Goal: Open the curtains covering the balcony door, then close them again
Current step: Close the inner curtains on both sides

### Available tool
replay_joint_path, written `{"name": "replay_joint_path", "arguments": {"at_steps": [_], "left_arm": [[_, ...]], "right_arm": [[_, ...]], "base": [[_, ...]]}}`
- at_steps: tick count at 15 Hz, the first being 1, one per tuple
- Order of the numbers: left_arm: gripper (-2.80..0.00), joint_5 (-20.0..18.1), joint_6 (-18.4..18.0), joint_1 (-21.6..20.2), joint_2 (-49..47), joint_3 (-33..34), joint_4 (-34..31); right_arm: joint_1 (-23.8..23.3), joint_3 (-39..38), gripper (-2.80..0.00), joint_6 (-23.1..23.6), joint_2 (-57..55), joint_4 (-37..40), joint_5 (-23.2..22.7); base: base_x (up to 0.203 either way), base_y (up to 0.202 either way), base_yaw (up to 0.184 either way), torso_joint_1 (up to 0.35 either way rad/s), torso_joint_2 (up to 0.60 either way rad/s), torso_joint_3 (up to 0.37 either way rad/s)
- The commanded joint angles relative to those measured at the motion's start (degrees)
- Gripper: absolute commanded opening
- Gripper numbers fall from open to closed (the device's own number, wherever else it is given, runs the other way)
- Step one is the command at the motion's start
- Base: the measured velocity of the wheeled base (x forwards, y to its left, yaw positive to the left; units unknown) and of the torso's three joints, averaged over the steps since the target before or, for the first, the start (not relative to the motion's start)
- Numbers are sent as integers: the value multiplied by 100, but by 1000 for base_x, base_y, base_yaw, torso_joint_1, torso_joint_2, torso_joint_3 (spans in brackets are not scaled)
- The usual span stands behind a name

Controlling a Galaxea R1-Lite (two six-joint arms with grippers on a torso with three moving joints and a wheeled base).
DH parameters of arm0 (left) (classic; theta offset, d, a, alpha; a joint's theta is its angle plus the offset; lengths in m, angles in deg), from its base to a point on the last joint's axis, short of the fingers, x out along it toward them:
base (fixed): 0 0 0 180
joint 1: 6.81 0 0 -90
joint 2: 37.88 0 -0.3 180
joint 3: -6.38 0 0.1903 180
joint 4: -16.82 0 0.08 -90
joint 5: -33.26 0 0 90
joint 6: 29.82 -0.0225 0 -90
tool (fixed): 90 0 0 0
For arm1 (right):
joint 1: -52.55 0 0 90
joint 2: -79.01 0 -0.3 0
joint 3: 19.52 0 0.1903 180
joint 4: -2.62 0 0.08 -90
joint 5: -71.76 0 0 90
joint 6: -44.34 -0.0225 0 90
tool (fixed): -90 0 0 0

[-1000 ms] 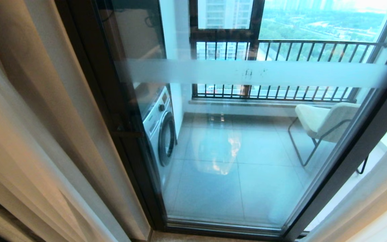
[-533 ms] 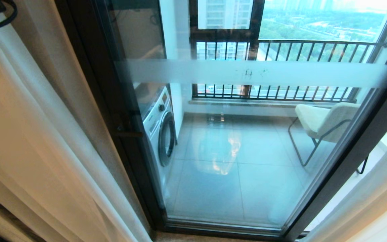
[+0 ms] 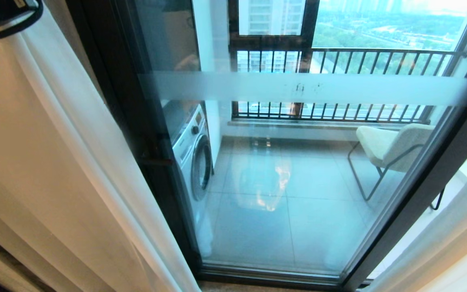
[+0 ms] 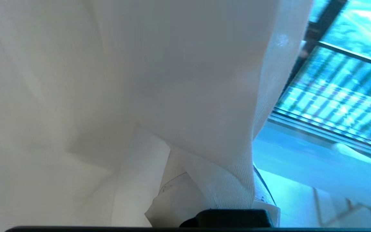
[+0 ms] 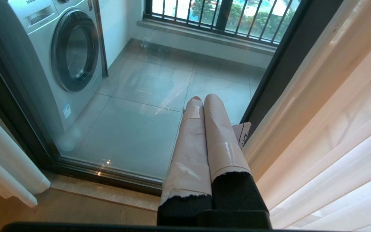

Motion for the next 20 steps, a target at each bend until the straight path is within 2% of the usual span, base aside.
{"name": "replay_joint_path", "arguments": {"at_steps": [1,7,14,17,20], "left_arm": [[-280,-2,-3,151,204,113,-2],[-280,94,-25,198,462,412,-8],[-280,128,-38,207,1057,1072,-2],[-280,117,-369,196,1377,1564,-2],[-280,102,-385,189,1420,1572,-2]], "right_arm": [[1,0,-280,7,-7,0,-3],[1,0,-280,7,-7,0,-3],[1,0,-280,7,-7,0,-3],[1,0,-280,7,-7,0,-3],[1,0,-280,7,-7,0,-3]], "base": [[0,0,0,0,0,0],[0,0,0,0,0,0],[0,0,0,0,0,0],[0,0,0,0,0,0],[0,0,0,0,0,0]]}}
